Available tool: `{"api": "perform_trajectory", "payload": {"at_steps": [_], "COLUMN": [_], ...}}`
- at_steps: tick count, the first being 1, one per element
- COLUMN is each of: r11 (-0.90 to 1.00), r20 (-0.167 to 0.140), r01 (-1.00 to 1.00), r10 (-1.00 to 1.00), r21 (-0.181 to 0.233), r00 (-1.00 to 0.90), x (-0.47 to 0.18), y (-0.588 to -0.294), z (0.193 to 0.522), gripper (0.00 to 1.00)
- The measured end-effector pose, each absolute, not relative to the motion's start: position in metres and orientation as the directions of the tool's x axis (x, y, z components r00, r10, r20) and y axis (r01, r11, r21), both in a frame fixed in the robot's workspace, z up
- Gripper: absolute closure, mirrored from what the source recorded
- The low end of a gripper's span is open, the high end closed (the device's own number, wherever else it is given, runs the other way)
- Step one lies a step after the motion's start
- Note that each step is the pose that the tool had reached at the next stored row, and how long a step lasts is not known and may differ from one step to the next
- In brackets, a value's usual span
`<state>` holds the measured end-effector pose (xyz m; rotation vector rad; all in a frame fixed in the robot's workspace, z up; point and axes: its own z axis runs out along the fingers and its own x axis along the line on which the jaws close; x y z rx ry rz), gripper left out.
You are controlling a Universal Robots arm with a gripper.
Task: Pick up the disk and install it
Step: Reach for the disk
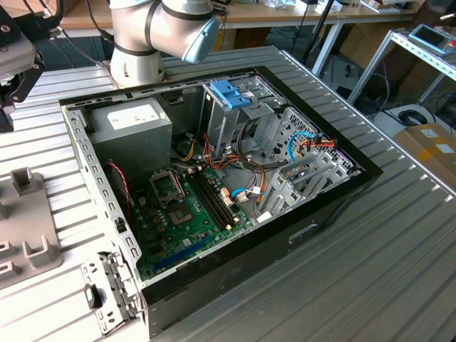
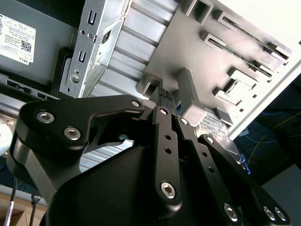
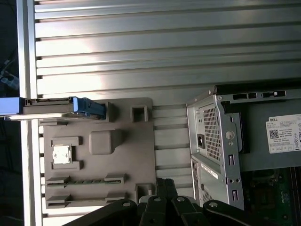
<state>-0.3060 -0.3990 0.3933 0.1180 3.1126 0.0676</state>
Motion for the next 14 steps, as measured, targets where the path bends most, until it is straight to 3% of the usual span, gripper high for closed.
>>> {"api": "perform_trajectory", "payload": {"at_steps": [14], "r11": [0.996], "r20": [-0.024], "r01": [0.075], "r10": [0.076], "r21": [0.044], "r00": [-0.997], "x": [-0.3111], "y": [-0.399], "z": [0.3933], "gripper": [0.9]}}
